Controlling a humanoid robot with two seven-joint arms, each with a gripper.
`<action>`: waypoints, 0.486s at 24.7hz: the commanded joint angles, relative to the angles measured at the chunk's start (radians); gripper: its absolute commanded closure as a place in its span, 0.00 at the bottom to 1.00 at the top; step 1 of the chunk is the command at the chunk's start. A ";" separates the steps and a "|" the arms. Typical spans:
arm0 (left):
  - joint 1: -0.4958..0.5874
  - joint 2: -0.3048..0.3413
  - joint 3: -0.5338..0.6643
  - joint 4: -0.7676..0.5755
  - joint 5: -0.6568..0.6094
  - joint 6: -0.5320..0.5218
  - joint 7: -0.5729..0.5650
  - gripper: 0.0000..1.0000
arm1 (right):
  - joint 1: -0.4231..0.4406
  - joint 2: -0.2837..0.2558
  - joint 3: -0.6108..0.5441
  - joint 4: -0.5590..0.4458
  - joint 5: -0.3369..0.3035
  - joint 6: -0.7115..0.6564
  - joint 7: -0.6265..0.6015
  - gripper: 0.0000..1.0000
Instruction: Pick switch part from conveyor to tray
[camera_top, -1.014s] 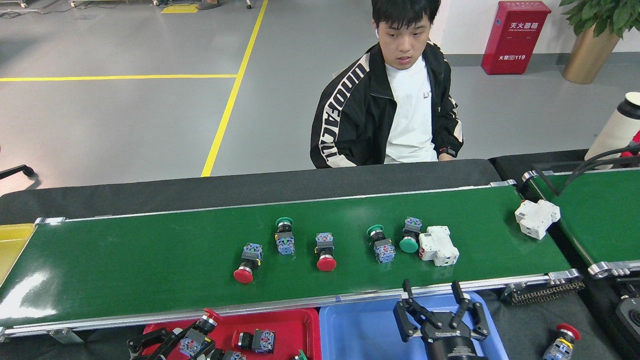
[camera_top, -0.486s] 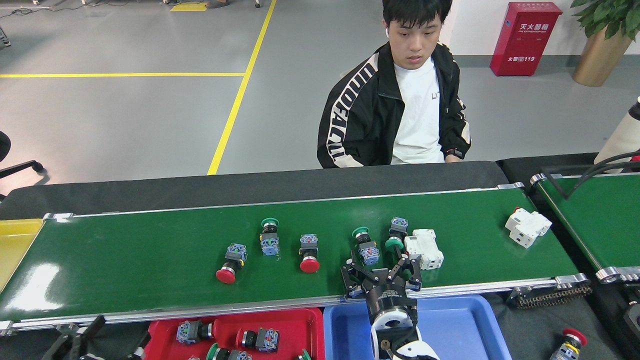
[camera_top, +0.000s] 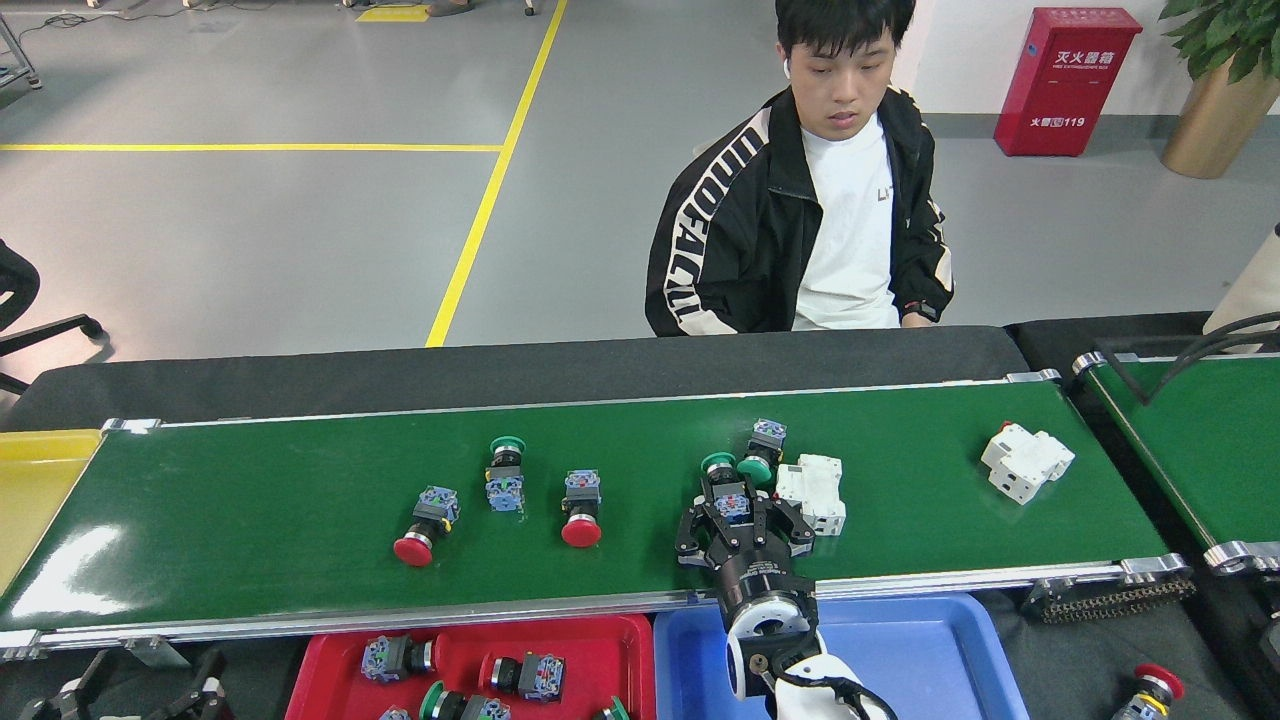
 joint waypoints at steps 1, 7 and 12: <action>-0.037 0.003 -0.060 -0.005 -0.012 -0.005 -0.001 0.01 | -0.004 0.001 0.019 -0.091 -0.001 -0.035 0.008 0.98; -0.218 0.012 -0.218 0.130 -0.079 0.137 -0.001 0.01 | 0.249 -0.042 0.054 -0.439 -0.001 -0.349 0.067 0.98; -0.321 0.012 -0.239 0.257 -0.108 0.163 -0.002 0.01 | 0.401 -0.056 0.054 -0.514 -0.001 -0.681 0.097 0.91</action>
